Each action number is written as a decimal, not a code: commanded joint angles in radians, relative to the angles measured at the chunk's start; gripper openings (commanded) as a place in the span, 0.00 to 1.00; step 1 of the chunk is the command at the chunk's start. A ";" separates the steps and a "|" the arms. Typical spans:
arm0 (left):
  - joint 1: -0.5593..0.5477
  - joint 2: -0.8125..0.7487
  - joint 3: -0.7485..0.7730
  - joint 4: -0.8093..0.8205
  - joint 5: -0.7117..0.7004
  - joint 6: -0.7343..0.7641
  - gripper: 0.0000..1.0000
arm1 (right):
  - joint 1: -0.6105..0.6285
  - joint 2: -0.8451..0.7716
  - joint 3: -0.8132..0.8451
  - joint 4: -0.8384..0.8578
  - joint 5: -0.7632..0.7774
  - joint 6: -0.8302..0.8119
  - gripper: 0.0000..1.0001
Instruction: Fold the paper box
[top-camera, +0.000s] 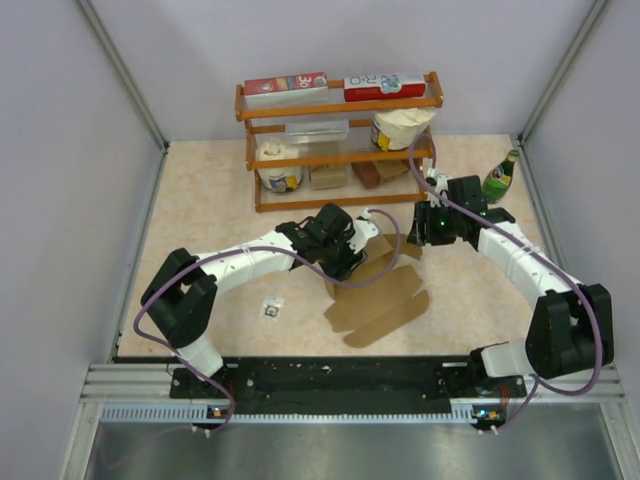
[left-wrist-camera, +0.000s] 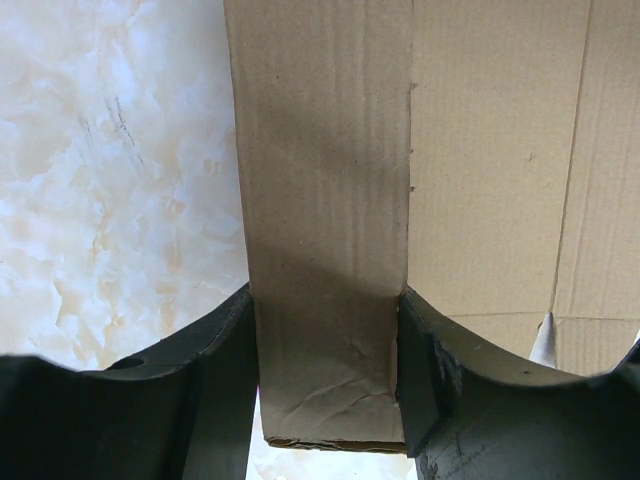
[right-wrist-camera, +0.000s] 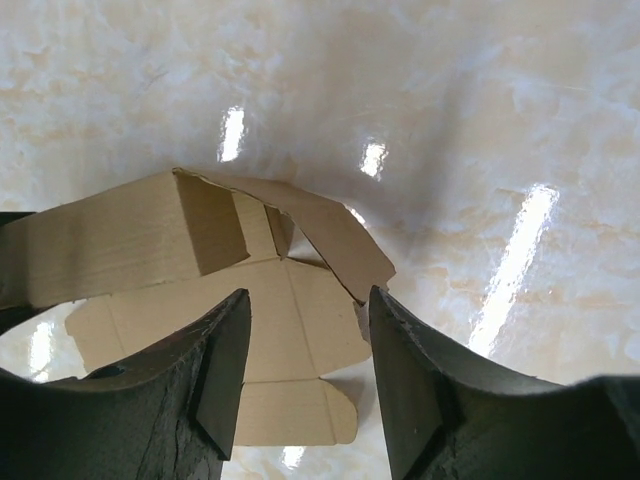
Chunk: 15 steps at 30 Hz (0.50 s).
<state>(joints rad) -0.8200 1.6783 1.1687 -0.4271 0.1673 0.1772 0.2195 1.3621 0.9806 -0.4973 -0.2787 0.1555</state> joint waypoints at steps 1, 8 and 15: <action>0.005 0.000 0.026 0.014 0.012 -0.010 0.52 | -0.005 0.015 0.003 0.005 0.030 -0.043 0.50; 0.005 0.003 0.028 0.016 0.015 -0.008 0.52 | -0.005 0.054 0.012 0.003 0.021 -0.054 0.39; 0.005 0.003 0.028 0.016 0.021 -0.010 0.52 | -0.005 0.065 0.018 0.003 0.000 -0.059 0.25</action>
<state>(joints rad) -0.8192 1.6783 1.1687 -0.4271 0.1684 0.1772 0.2195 1.4277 0.9768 -0.5049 -0.2604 0.1112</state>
